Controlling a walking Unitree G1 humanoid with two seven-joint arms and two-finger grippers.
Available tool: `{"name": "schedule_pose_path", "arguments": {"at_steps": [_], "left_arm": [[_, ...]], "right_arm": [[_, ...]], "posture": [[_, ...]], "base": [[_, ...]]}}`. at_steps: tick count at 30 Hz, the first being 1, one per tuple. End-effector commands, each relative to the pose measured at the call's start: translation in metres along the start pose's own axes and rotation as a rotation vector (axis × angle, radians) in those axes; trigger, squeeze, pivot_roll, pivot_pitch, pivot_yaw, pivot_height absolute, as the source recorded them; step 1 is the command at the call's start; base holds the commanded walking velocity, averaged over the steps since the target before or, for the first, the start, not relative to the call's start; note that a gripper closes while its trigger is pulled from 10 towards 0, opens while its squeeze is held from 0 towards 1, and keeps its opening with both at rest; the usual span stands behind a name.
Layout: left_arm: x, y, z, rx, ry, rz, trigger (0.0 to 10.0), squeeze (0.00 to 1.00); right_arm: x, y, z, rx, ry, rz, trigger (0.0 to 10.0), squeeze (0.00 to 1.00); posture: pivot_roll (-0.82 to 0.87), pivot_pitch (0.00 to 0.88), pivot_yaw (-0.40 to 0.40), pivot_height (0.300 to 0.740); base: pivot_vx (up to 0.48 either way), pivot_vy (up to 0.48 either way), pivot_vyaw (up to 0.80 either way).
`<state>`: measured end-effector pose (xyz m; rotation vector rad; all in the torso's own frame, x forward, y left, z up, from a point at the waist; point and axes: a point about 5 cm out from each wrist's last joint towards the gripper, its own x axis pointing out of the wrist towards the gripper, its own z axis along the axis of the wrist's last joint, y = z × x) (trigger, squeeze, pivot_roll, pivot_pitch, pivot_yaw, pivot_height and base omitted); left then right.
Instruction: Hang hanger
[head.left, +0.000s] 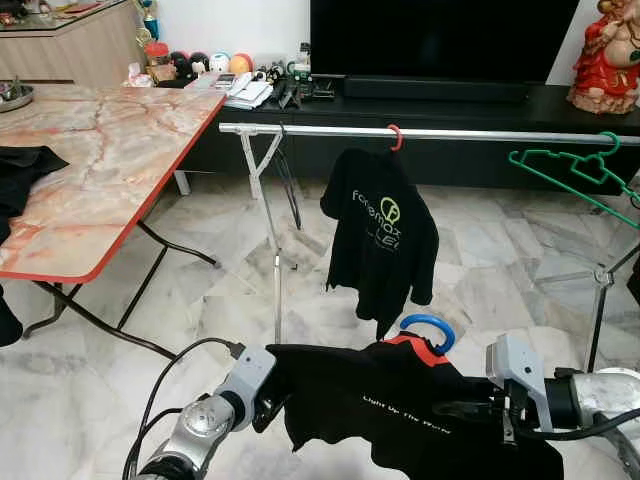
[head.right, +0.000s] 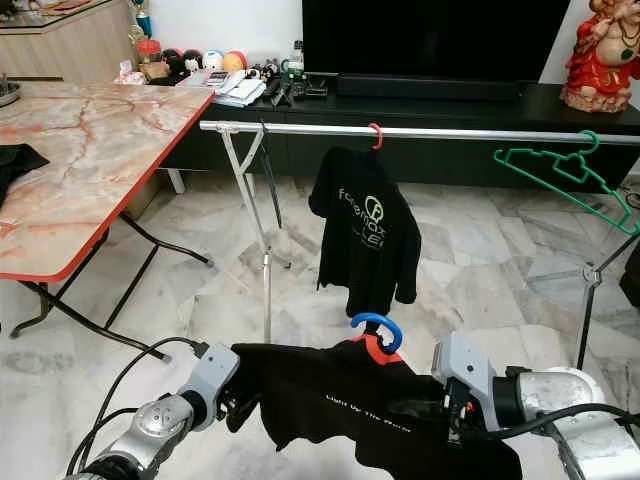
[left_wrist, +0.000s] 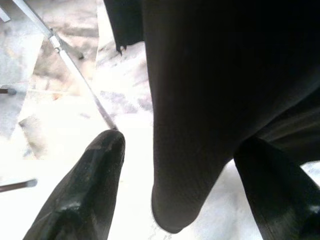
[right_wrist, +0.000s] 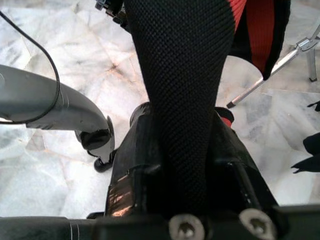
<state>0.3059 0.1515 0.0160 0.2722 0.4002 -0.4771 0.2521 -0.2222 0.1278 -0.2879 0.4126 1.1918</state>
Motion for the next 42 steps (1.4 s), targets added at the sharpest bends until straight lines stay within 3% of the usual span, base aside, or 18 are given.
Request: {"name": "schedule_pose_path", "arguments": {"at_steps": [1,5,11,12,13,33,42], "left_arm": [[-0.002,0.000,-0.001,-0.056,-0.037,-0.019,10.0,0.00],[-0.002,-0.003,0.006,-0.074,-0.100,-0.080,10.0,0.00],[-0.004,-0.005,0.005,-0.031,-0.087,-0.160,10.0,0.00],[-0.005,-0.003,0.004,-0.010,-0.082,-0.171,3.4,0.00],[-0.006,-0.001,0.004,-0.008,-0.081,-0.171,0.0,0.00],[-0.007,0.008,0.012,-0.017,-0.125,-0.150,0.0,0.00],[-0.007,0.005,0.011,-0.032,-0.131,-0.185,0.0,0.00]], "right_arm": [[-0.008,0.002,0.018,-0.027,-0.107,0.020,10.0,0.00],[-0.015,0.002,0.021,0.000,-0.158,0.026,10.0,0.00],[-0.019,-0.001,0.019,0.021,-0.162,0.013,10.0,0.00],[-0.019,-0.001,0.019,0.022,-0.156,0.015,10.0,0.00],[-0.018,-0.001,0.018,0.023,-0.153,0.016,10.0,0.00],[-0.012,0.000,0.011,0.049,-0.146,0.008,10.0,0.00],[-0.008,0.001,0.008,0.058,-0.148,0.005,10.0,0.00]], "posture": [[0.00,0.081,-0.024,0.740],[0.00,0.085,-0.027,0.740],[0.00,0.091,-0.027,0.740],[0.00,0.094,-0.027,0.740],[0.00,0.094,-0.027,0.740],[0.01,0.113,-0.026,0.740],[0.02,0.117,-0.023,0.740]], "base": [[0.000,0.000,0.00],[0.000,0.000,0.00],[0.000,0.000,0.00],[0.000,0.000,0.00],[0.000,0.000,0.00],[0.000,0.000,0.00],[0.000,0.000,0.00]]}}
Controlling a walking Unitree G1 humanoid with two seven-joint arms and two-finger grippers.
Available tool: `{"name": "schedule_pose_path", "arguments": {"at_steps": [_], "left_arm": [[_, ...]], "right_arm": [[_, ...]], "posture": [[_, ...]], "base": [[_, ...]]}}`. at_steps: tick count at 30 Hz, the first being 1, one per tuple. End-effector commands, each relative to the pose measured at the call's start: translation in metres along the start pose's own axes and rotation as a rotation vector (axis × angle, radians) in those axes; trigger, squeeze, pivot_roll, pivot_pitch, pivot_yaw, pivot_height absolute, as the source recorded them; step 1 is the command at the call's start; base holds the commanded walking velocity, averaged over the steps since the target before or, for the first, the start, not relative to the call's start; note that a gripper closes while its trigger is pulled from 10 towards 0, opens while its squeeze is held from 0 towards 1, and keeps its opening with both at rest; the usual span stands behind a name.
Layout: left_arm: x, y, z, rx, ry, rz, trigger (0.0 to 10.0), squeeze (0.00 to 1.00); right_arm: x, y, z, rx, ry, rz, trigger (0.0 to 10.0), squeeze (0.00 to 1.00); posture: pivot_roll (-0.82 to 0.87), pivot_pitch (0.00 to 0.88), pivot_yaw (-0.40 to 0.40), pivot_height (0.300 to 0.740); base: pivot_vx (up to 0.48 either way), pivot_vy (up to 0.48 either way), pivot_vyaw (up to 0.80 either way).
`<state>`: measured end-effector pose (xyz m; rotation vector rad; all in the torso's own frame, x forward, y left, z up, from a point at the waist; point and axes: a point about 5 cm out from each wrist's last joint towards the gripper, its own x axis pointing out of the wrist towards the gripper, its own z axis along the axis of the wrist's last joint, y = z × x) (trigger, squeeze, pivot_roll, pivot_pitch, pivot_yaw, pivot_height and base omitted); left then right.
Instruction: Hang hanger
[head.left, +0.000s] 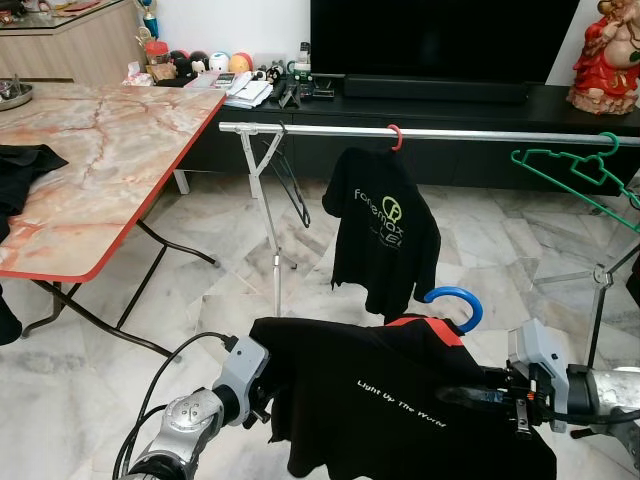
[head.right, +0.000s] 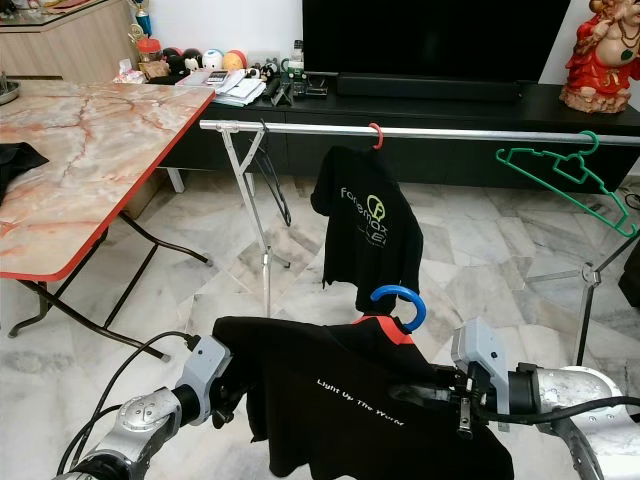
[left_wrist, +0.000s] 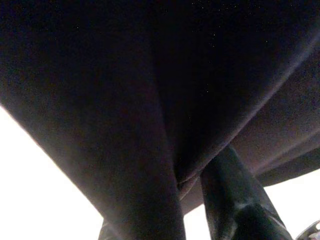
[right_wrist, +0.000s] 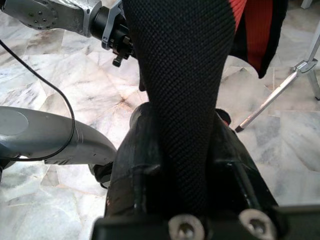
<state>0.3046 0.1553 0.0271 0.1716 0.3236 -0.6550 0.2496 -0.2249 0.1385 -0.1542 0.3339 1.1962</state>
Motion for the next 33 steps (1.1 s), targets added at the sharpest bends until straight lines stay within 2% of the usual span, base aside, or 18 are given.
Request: {"name": "schedule_pose_path", "arguments": {"at_steps": [1,20,26,27,28,29,33], "left_arm": [[0.000,0.000,0.003,0.008,-0.015,-0.010,0.0,0.00],[0.001,0.000,0.003,0.026,-0.002,-0.018,0.0,0.00],[0.000,-0.001,-0.002,0.039,0.038,-0.009,0.0,0.00],[0.000,0.001,-0.006,0.070,0.091,0.017,0.0,0.00],[-0.002,0.006,-0.011,0.080,0.139,0.088,0.0,0.00],[-0.002,0.006,-0.011,0.080,0.139,0.088,0.0,0.00],[-0.007,0.021,-0.014,0.002,0.172,0.246,0.0,0.00]], "right_arm": [[0.000,0.000,0.000,-0.002,-0.015,-0.004,10.0,0.00],[0.004,-0.002,-0.005,-0.009,0.011,-0.019,10.0,0.00],[0.007,-0.006,-0.002,-0.037,0.002,-0.068,10.0,0.00],[0.009,-0.011,-0.002,-0.047,0.009,-0.112,10.0,0.00],[0.009,-0.019,-0.005,-0.051,0.041,-0.178,10.0,0.00],[0.009,-0.019,-0.005,-0.051,0.041,-0.178,10.0,0.00],[0.007,-0.025,-0.022,-0.047,0.160,-0.242,10.0,0.00]], "posture": [[0.02,0.116,-0.023,0.740],[0.03,0.116,-0.023,0.740],[0.02,0.118,-0.021,0.740],[0.03,0.118,-0.022,0.740],[0.03,0.117,-0.023,0.740],[0.03,0.117,-0.023,0.740],[0.04,0.118,-0.025,0.740]], "base": [[0.000,0.000,0.00],[0.000,0.000,0.00],[0.000,0.000,0.00],[0.000,0.000,0.00],[0.000,0.000,0.00],[0.000,0.000,0.00],[0.000,0.000,0.00]]}}
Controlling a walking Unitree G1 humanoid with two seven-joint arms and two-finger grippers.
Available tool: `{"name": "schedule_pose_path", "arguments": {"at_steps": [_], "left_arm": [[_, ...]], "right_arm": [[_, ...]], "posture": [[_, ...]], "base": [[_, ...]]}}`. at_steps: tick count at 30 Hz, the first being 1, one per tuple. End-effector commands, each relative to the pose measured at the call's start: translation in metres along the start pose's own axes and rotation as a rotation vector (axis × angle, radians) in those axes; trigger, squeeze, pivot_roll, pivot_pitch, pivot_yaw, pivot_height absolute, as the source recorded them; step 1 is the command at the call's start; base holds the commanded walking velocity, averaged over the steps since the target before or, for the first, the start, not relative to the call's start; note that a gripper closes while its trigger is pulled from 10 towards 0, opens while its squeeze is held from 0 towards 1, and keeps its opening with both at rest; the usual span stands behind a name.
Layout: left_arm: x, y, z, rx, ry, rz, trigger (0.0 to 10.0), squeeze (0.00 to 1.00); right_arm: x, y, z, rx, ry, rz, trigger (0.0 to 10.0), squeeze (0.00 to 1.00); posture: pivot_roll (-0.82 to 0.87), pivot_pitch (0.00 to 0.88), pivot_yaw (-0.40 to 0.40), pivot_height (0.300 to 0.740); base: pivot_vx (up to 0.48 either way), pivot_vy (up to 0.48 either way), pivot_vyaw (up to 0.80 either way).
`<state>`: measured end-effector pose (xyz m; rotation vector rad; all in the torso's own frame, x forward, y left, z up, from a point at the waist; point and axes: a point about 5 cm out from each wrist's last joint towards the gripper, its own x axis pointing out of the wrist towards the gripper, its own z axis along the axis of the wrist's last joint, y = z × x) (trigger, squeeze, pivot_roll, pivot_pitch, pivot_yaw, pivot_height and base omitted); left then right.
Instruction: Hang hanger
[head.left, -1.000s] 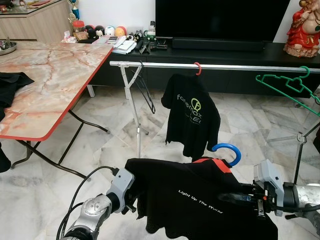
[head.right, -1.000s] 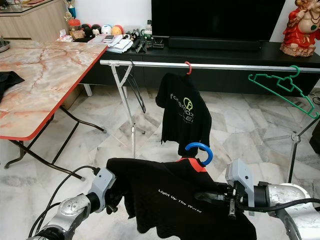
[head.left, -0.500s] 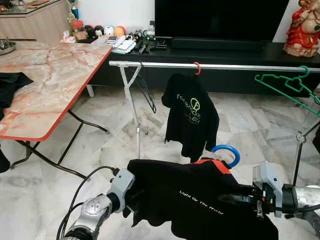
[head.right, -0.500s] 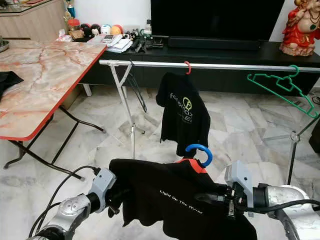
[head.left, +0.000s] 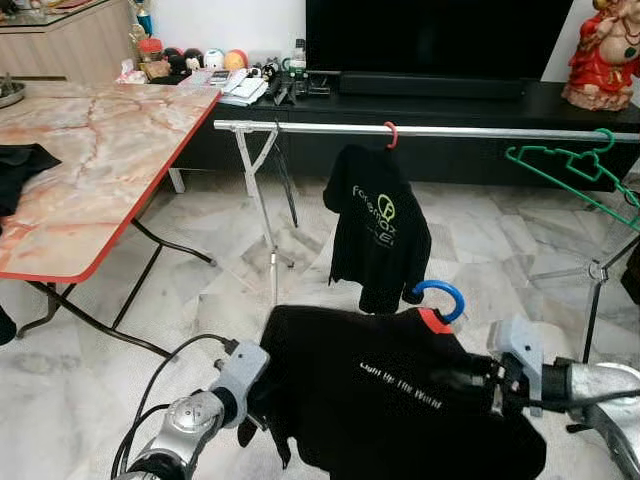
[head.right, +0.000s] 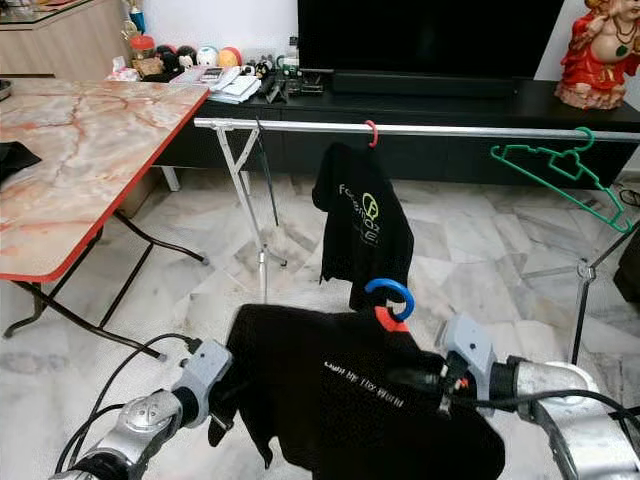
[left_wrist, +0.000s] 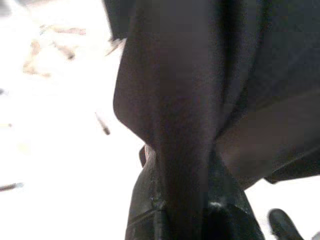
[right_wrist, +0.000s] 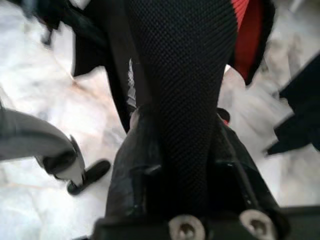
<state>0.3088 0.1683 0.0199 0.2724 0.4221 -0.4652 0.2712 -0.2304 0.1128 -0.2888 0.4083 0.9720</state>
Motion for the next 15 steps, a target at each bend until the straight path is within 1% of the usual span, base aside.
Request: {"name": "schedule_pose_path", "arguments": {"at_steps": [1,2,3,4,8,10,11,13,14,15], "left_arm": [[-0.005,0.012,-0.009,-0.027,0.068,0.083,0.0,0.00],[-0.005,0.012,-0.009,-0.027,0.068,0.083,0.0,0.00],[-0.006,0.014,-0.013,-0.019,0.096,0.107,0.0,0.00],[-0.008,0.015,-0.017,0.004,0.122,0.122,0.0,0.00],[-0.007,0.015,-0.018,0.037,0.147,0.141,0.0,0.00],[-0.007,0.016,-0.019,0.052,0.169,0.176,0.0,0.00],[-0.007,0.016,-0.019,0.052,0.169,0.176,0.0,0.00],[-0.008,0.020,-0.020,0.046,0.182,0.232,0.0,0.00],[-0.009,0.027,-0.017,0.020,0.177,0.313,0.0,0.00],[-0.009,0.027,-0.017,0.020,0.177,0.313,0.0,0.00]], "right_arm": [[-0.003,-0.001,-0.004,-0.018,0.047,-0.011,10.0,0.00],[-0.003,-0.001,-0.004,-0.018,0.047,-0.011,10.0,0.00],[-0.003,0.001,-0.008,-0.014,0.068,-0.010,10.0,0.00],[-0.002,-0.001,-0.013,0.004,0.093,-0.042,10.0,0.00],[0.001,-0.007,-0.020,0.029,0.141,-0.112,10.0,0.00],[0.004,-0.012,-0.028,0.047,0.195,-0.180,10.0,0.00],[0.004,-0.012,-0.028,0.047,0.195,-0.180,10.0,0.00],[0.005,-0.016,-0.034,0.076,0.239,-0.222,10.0,0.00],[0.008,-0.015,-0.038,0.123,0.258,-0.237,10.0,0.00],[0.008,-0.015,-0.038,0.123,0.258,-0.237,10.0,0.00]], "posture": [[0.03,0.118,-0.025,0.740],[0.03,0.118,-0.025,0.740],[0.03,0.119,-0.024,0.740],[0.03,0.118,-0.024,0.740],[0.03,0.118,-0.023,0.740],[0.03,0.118,-0.024,0.740],[0.03,0.118,-0.024,0.740],[0.04,0.115,-0.024,0.740],[0.04,0.115,-0.026,0.740],[0.04,0.115,-0.026,0.740]], "base": [[0.000,0.000,0.00],[0.000,0.000,0.00],[0.000,0.000,0.00],[0.000,0.000,0.00],[0.000,0.000,0.00],[0.000,0.000,0.00],[0.000,0.000,0.00],[0.000,0.000,0.00],[0.000,0.000,0.00],[0.000,0.000,0.00]]}}
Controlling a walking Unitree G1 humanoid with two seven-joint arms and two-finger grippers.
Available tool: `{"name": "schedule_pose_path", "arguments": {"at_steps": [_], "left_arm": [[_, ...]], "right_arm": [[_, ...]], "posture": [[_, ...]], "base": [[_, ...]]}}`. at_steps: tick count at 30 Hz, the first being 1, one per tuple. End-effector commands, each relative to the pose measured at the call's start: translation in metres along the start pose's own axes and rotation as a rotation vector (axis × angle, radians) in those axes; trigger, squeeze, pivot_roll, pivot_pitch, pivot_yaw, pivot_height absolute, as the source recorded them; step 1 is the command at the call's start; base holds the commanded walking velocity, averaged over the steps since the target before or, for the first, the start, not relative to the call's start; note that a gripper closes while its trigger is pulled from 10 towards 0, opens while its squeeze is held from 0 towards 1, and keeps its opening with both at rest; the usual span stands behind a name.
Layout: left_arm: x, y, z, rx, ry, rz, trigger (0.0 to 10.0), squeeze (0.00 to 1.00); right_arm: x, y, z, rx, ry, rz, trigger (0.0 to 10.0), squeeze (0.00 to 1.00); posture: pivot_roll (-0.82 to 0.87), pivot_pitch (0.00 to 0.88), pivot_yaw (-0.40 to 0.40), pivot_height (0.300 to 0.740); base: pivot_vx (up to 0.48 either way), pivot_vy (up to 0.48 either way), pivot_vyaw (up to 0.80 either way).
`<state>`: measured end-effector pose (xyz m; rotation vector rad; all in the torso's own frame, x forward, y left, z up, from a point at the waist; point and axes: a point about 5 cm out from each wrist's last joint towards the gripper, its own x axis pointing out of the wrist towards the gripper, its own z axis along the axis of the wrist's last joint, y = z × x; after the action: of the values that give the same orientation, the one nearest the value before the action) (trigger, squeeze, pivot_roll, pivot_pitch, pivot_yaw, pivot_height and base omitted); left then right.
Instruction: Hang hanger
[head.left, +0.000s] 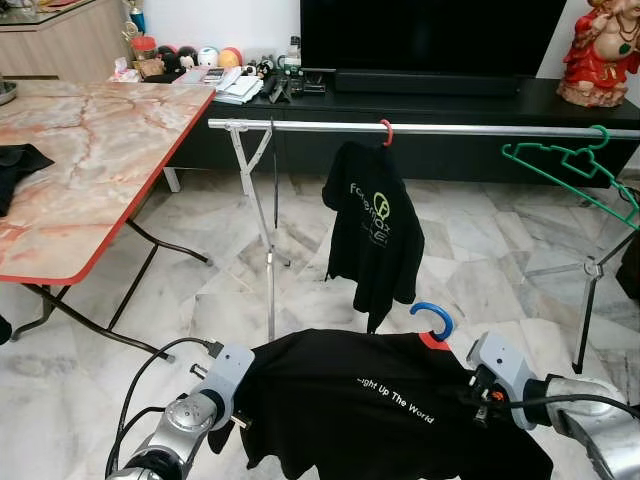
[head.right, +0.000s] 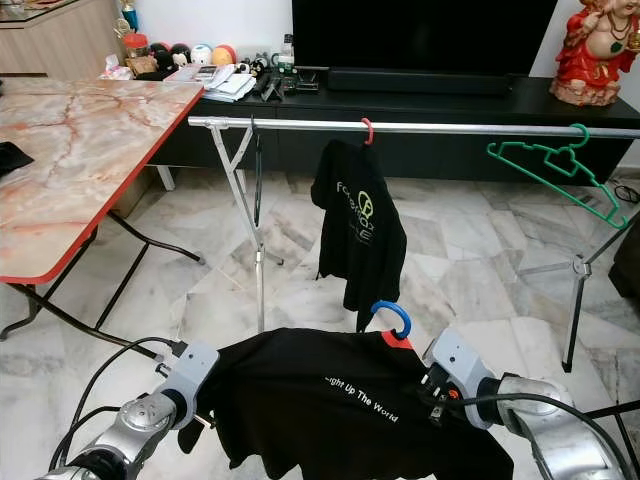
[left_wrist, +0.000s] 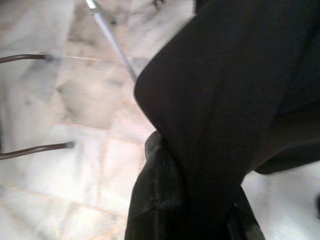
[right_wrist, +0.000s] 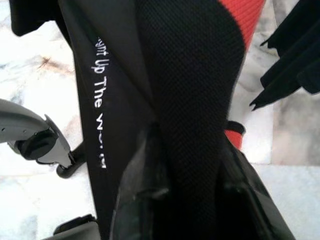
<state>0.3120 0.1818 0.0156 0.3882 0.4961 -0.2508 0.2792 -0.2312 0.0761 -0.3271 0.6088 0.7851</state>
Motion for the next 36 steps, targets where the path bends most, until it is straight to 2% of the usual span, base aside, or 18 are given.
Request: {"name": "schedule_pose_path", "arguments": {"at_steps": [1,2,5,7,8,11,12,15,21,23,24,25,27,29,31,32,33,36], "left_arm": [[-0.004,0.018,-0.011,-0.045,0.056,0.126,0.0,0.00],[-0.004,0.025,-0.005,-0.105,0.015,0.187,0.0,0.00],[-0.005,0.033,0.007,-0.147,-0.077,0.256,0.0,0.00],[-0.006,0.038,0.018,-0.210,-0.163,0.282,0.0,0.00],[-0.006,0.038,0.018,-0.210,-0.163,0.282,0.0,0.00],[-0.007,0.041,0.036,-0.260,-0.307,0.274,0.0,0.00],[-0.007,0.041,0.038,-0.266,-0.318,0.269,0.0,0.00],[-0.007,0.038,0.043,-0.258,-0.355,0.239,0.0,0.00],[-0.009,0.036,0.046,-0.236,-0.400,0.210,0.0,0.00],[-0.007,0.036,0.034,-0.183,-0.305,0.203,0.0,0.00],[-0.007,0.036,0.034,-0.183,-0.305,0.203,0.0,0.00],[-0.006,0.032,0.028,-0.178,-0.254,0.167,0.0,0.00],[-0.004,0.005,-0.007,0.027,-0.007,-0.037,0.0,0.00],[-0.006,-0.009,-0.018,0.105,0.047,-0.135,0.0,0.00],[-0.006,-0.019,-0.020,0.122,0.054,-0.219,0.0,0.00],[-0.006,-0.027,-0.020,0.146,0.062,-0.284,0.0,0.00],[-0.006,-0.027,-0.020,0.146,0.062,-0.284,0.0,0.00],[-0.007,-0.042,-0.016,0.266,0.043,-0.404,0.0,0.00]], "right_arm": [[-0.008,-0.012,-0.009,0.048,0.059,-0.095,10.0,0.00],[-0.006,-0.005,-0.011,0.034,0.070,-0.040,10.0,0.00],[-0.005,0.011,-0.022,-0.051,0.139,0.095,10.0,0.00],[-0.005,0.017,-0.031,-0.072,0.197,0.136,10.0,0.00],[-0.005,0.017,-0.031,-0.072,0.197,0.136,10.0,0.00],[-0.001,0.023,-0.042,-0.065,0.259,0.170,10.0,0.00],[-0.001,0.024,-0.043,-0.063,0.262,0.175,10.0,0.00],[0.001,0.023,-0.048,-0.066,0.301,0.146,10.0,0.00],[0.007,-0.003,-0.050,0.020,0.299,-0.151,10.0,0.00],[0.001,-0.030,-0.043,0.109,0.227,-0.420,10.0,0.00],[0.001,-0.030,-0.043,0.109,0.227,-0.420,10.0,0.00],[0.000,-0.034,-0.040,0.129,0.199,-0.455,10.0,0.00],[-0.002,-0.047,-0.021,0.280,-0.001,-0.567,10.0,0.00],[-0.002,-0.051,-0.010,0.318,-0.092,-0.595,10.0,0.00],[-0.001,-0.052,-0.005,0.365,-0.141,-0.593,10.0,0.00],[0.001,-0.052,-0.004,0.369,-0.146,-0.584,10.0,0.00],[0.001,-0.052,-0.004,0.369,-0.146,-0.584,10.0,0.00],[0.010,-0.045,-0.005,0.338,-0.120,-0.529,10.0,0.00]], "posture": [[0.04,0.115,-0.026,0.740],[0.03,0.116,-0.027,0.740],[0.04,0.117,-0.027,0.740],[0.03,0.117,-0.027,0.740],[0.03,0.117,-0.027,0.740],[0.04,0.116,-0.029,0.740],[0.04,0.116,-0.029,0.740],[0.04,0.117,-0.030,0.740],[0.04,0.118,-0.029,0.740],[0.04,0.119,-0.030,0.740],[0.04,0.119,-0.030,0.740],[0.04,0.119,-0.030,0.740],[0.05,0.119,-0.029,0.740],[0.04,0.120,-0.029,0.740],[0.04,0.122,-0.030,0.740],[0.04,0.121,-0.032,0.740],[0.04,0.121,-0.032,0.740],[0.05,0.119,-0.036,0.740]], "base": [[0.000,0.000,0.00],[0.000,0.000,0.00],[0.000,0.000,0.00],[0.000,0.000,0.00],[0.000,0.000,0.00],[0.000,0.000,0.00],[0.000,0.000,0.00],[0.000,0.000,0.00],[0.000,0.000,0.00],[0.000,0.000,0.00],[0.000,0.000,0.00],[0.000,0.000,0.00],[0.000,0.000,0.00],[0.000,0.000,0.00],[0.000,0.000,0.00],[0.000,0.000,0.00],[0.000,0.000,0.00],[0.000,0.000,0.00]]}}
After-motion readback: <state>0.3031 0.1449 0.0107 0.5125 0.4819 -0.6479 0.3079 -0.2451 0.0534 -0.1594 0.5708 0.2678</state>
